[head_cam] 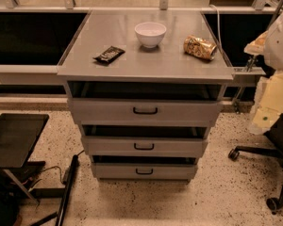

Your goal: Open middle drawer

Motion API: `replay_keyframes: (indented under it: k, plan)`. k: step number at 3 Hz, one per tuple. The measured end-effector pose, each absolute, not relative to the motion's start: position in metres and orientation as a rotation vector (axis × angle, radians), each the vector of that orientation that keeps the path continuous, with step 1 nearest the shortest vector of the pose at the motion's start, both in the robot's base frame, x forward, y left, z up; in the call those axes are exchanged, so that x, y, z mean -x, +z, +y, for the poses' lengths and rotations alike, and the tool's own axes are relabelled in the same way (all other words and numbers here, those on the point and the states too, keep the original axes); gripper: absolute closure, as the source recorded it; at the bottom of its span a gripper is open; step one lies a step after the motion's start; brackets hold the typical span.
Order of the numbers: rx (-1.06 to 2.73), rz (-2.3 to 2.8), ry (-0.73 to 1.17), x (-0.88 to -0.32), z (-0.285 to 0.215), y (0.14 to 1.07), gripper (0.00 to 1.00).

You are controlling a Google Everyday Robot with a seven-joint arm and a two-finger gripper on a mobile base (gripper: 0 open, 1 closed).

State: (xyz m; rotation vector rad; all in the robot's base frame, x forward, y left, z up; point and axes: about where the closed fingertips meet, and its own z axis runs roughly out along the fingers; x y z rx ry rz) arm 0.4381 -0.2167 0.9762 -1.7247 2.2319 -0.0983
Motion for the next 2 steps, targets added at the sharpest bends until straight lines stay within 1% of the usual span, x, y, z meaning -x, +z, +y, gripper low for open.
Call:
replay_keyframes:
  k: [2]
  plan:
    - [1.725, 2.212, -0.066, -0.435, -0.215, 0.962, 0.00]
